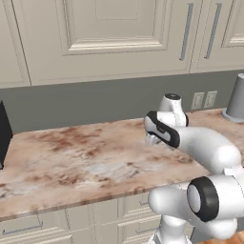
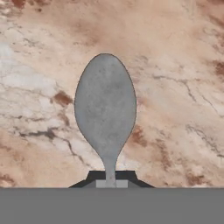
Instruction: Organize the utensils by type. Pick up the wooden spoons from the counter and place them in the open cabinet. Then pick up the metallic utensils from the counter and place them in the open drawer.
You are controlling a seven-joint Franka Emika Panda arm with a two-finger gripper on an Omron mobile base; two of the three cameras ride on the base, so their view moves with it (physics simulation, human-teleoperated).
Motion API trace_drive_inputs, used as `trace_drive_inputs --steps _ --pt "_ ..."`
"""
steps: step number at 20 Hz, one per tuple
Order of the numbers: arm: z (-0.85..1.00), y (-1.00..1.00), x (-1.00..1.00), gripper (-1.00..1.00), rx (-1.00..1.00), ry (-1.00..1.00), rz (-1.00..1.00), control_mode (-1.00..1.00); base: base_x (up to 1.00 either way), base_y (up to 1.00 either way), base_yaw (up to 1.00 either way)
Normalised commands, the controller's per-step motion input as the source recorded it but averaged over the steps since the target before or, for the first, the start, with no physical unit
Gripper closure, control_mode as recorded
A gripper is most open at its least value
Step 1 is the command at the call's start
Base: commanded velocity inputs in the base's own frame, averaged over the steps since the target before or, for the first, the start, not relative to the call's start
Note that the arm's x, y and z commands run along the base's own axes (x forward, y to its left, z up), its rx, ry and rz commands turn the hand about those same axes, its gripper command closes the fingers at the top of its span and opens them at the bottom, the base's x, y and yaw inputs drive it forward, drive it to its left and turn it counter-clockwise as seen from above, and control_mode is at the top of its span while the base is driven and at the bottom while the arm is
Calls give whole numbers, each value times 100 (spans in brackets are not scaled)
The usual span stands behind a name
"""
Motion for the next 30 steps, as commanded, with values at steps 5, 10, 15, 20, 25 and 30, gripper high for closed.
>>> trace_drive_inputs --steps 5,10,15,20,25,30 --pt "37 3 -61 100 -14 -7 40 -100 0 0 0" --pt "13 9 -36 100 -17 5 13 -100 0 0 0" --pt "0 1 -1 100 -2 2 0 -100 0 0 0" --pt "-1 1 -7 100 0 0 0 100 -65 1 4" --pt "0 0 0 100 0 0 0 100 -65 3 56" --pt "0 0 0 100 0 0 0 100 -24 9 100"
